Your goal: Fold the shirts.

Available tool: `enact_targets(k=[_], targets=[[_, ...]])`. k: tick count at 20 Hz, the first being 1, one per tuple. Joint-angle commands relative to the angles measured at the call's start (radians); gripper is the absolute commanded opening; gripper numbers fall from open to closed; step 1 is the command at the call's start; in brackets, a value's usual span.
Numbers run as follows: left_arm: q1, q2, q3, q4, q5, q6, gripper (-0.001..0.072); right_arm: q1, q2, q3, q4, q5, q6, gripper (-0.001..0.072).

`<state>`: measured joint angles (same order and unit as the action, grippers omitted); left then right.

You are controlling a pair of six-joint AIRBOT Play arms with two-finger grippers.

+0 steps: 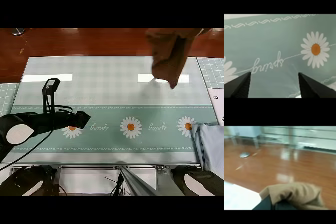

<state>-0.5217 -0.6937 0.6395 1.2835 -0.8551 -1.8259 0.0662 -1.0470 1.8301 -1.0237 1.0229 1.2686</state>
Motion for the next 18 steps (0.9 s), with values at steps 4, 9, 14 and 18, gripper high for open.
enact_targets(k=[4, 9, 14, 18], targets=[[-0.018, 0.015, -0.019, 0.022, 0.087, -0.012, 0.0703, 0.274, 0.053, -0.233, -0.066, 0.265, 0.084, 0.0023], [0.131, 0.016, -0.019, 0.118, 0.008, -0.017, 0.0703, 0.492, -0.040, -0.599, 0.021, 0.031, 0.166, 0.0023], [0.208, 0.015, -0.019, 0.107, -0.029, -0.039, 0.0703, 0.623, -0.305, -0.610, 0.204, -0.094, 0.170, 0.0278], [0.198, 0.015, -0.019, 0.078, -0.089, -0.006, 0.0703, 0.475, -0.340, -0.529, 0.112, 0.019, 0.084, 0.0619]])
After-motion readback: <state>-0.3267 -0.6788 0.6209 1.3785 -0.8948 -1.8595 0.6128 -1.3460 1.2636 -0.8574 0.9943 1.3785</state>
